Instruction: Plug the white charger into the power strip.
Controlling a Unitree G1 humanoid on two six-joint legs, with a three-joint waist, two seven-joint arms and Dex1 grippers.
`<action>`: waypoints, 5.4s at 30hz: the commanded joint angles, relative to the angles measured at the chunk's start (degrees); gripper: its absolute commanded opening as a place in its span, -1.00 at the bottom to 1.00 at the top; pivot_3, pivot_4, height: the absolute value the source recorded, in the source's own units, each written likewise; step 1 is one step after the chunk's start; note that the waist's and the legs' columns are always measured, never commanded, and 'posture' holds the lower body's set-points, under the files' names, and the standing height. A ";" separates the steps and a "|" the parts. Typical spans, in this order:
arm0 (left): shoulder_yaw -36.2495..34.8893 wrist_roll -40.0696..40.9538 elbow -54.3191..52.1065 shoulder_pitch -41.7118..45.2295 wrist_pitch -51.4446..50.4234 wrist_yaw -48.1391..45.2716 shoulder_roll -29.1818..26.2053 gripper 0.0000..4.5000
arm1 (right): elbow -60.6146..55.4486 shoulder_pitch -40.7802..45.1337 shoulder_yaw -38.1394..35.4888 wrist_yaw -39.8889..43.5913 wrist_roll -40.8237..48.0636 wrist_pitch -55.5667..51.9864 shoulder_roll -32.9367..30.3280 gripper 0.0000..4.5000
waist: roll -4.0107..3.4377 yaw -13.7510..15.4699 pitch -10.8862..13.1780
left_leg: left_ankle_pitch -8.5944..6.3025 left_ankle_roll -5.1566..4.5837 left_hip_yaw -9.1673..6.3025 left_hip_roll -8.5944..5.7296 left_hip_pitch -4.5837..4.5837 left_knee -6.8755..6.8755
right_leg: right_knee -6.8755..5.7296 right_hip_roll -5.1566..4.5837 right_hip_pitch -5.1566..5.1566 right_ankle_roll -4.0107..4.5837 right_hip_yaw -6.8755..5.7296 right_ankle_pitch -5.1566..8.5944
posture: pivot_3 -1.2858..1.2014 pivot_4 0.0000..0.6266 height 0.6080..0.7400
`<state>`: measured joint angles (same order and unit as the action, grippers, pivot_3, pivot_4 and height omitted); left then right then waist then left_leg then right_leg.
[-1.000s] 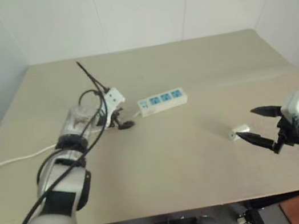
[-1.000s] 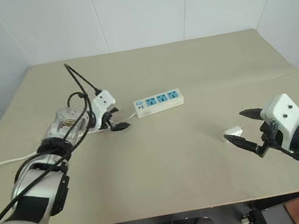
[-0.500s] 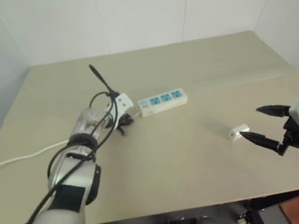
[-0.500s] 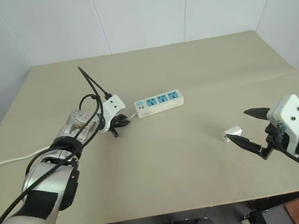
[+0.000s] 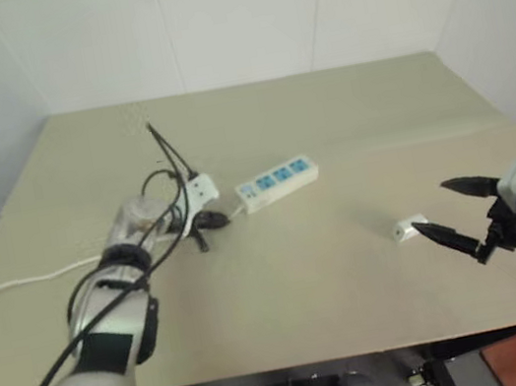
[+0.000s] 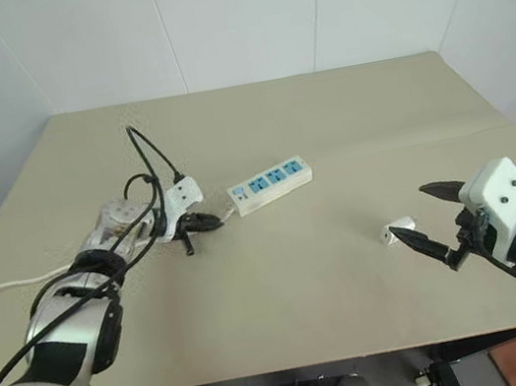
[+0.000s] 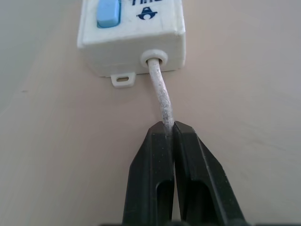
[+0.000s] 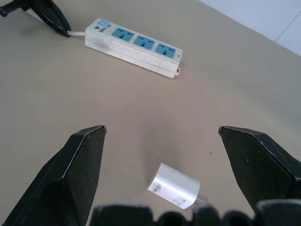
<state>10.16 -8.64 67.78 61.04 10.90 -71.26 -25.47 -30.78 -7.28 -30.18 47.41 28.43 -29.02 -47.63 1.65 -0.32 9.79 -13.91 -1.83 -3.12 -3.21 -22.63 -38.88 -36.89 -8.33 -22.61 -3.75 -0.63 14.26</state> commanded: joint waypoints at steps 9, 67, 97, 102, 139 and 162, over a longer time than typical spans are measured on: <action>-2.38 16.03 -48.81 -30.23 -17.88 -16.87 -11.11 -0.99 | -0.09 0.34 -0.59 1.60 1.29 0.29 -1.19 1.00 | -0.12 -0.52 -0.06 | -0.01 -0.01 -0.02 0.17 0.09 0.03 | -0.02 0.00 0.03 0.04 0.17 -0.01 | 0.03 -0.52 1.00; 0.11 19.08 -36.88 -34.74 3.08 -0.49 5.99 0.70 | -1.34 2.04 -1.00 0.16 4.01 -0.78 -2.86 1.00 | -0.42 1.35 -0.27 | -0.02 -0.02 -0.04 0.08 0.34 0.07 | 0.19 -0.05 0.39 0.07 0.09 -0.02 | 0.03 -0.52 1.00; 2.66 18.36 -30.81 -28.80 5.85 -7.58 7.99 0.45 | 42.68 45.94 39.37 36.80 -24.66 27.81 -19.95 1.00 | -0.58 0.62 -0.35 | -0.03 -0.03 0.01 0.05 0.32 0.06 | 0.28 -0.07 0.36 0.04 0.04 -0.01 | 0.03 -0.52 1.00; 3.07 17.38 -28.40 -27.83 8.05 -8.38 8.79 0.45 | 49.35 52.21 45.08 39.81 -30.21 32.97 -15.37 1.00 | -0.57 1.11 -0.35 | -0.03 -0.03 -0.04 0.03 0.19 0.08 | 0.38 -0.08 0.31 0.04 -0.05 -0.02 | 0.03 -0.52 1.00; 4.57 16.69 -28.95 -27.23 3.83 -11.50 7.49 0.45 | 62.09 54.36 54.45 38.32 -46.54 39.51 -4.48 -0.09 | -0.56 0.34 -0.38 | -0.02 -0.02 -0.03 -0.09 0.30 0.04 | 0.39 -0.07 0.39 0.00 -0.01 -0.08 | 0.03 -0.52 1.00; 4.64 16.68 -27.97 -26.39 3.54 -11.80 6.97 0.45 | 36.64 49.39 25.59 19.66 -8.86 6.05 18.46 -0.48 | -0.45 0.74 -0.48 | -0.05 0.04 -0.21 -0.02 0.19 0.11 | 0.21 -0.07 0.17 0.02 -0.03 -0.09 | 0.03 -0.52 1.00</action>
<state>12.55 10.75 38.15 36.07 15.20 -82.02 -17.82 9.94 41.98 -2.53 68.50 16.99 -22.65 -29.16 1.20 0.42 9.31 -13.96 -1.79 -3.31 -3.24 -22.44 -38.76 -36.69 -8.40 -22.48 -3.72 -0.64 14.17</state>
